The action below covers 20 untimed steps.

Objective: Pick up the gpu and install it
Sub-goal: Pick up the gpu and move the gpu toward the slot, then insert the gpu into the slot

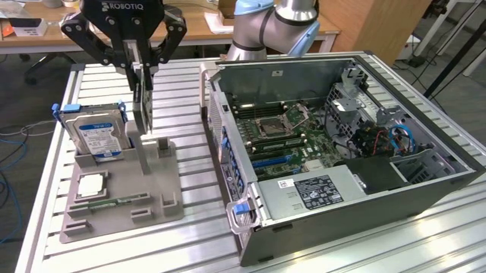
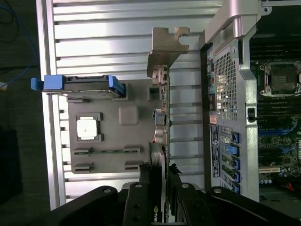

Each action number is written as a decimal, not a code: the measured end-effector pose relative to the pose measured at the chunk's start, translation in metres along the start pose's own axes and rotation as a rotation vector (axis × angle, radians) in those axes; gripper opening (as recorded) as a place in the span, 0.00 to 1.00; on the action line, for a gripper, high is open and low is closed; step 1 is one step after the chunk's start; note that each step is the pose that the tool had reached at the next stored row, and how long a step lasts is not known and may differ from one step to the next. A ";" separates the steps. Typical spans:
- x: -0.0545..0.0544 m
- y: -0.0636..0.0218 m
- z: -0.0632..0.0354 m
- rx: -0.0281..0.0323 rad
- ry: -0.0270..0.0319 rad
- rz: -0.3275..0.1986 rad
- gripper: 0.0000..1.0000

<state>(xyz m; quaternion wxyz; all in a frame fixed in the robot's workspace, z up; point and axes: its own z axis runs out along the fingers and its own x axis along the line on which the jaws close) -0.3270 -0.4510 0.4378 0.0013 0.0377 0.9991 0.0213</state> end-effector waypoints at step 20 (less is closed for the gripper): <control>-0.012 0.0016 -0.0007 0.0003 0.0001 0.000 0.26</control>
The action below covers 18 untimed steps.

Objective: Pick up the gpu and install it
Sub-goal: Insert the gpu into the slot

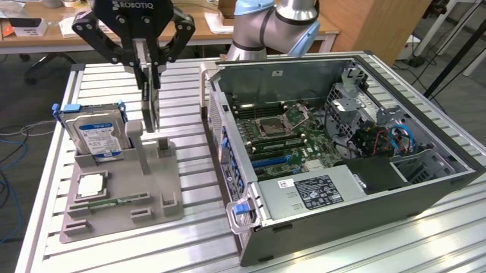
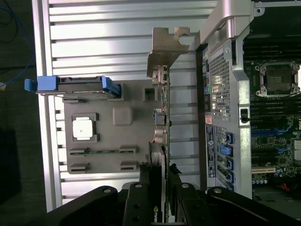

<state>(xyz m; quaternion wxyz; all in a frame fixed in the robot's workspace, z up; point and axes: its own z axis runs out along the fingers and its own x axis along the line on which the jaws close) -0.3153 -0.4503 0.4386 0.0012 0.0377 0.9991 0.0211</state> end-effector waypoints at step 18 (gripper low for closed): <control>-0.035 0.0053 0.0003 -0.0002 -0.0001 0.000 0.26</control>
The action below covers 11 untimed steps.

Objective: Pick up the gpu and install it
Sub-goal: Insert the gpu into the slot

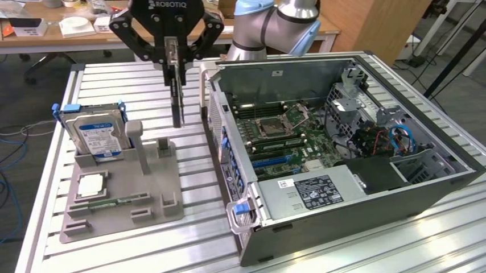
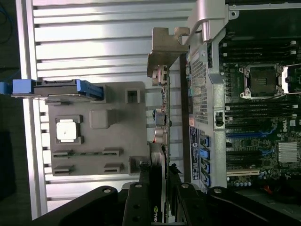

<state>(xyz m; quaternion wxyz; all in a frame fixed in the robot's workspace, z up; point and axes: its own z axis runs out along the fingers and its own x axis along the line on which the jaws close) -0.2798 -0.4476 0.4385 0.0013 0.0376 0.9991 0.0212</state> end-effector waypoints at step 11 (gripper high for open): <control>-0.019 0.0024 0.0000 0.0001 0.0001 0.000 0.26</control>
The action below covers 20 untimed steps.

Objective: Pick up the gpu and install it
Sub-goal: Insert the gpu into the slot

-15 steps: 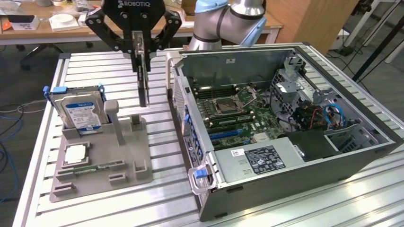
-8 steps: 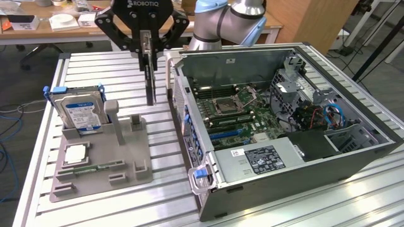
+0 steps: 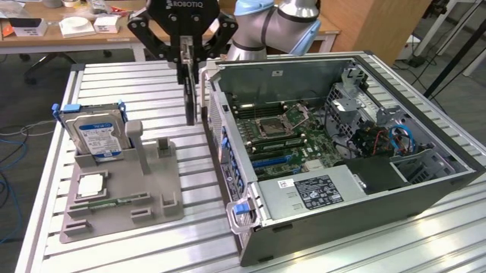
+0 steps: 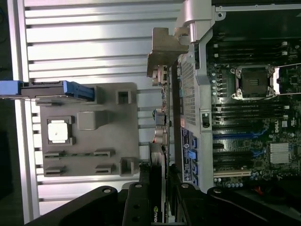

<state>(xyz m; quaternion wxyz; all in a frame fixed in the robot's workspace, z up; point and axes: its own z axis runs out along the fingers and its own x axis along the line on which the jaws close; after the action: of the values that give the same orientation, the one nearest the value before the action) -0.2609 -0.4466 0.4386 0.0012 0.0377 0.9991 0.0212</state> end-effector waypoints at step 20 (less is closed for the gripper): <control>-0.040 0.0051 0.0002 0.0000 0.0000 0.000 0.26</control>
<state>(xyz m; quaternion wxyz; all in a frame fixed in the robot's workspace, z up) -0.2210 -0.4445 0.4386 0.0012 0.0377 0.9991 0.0211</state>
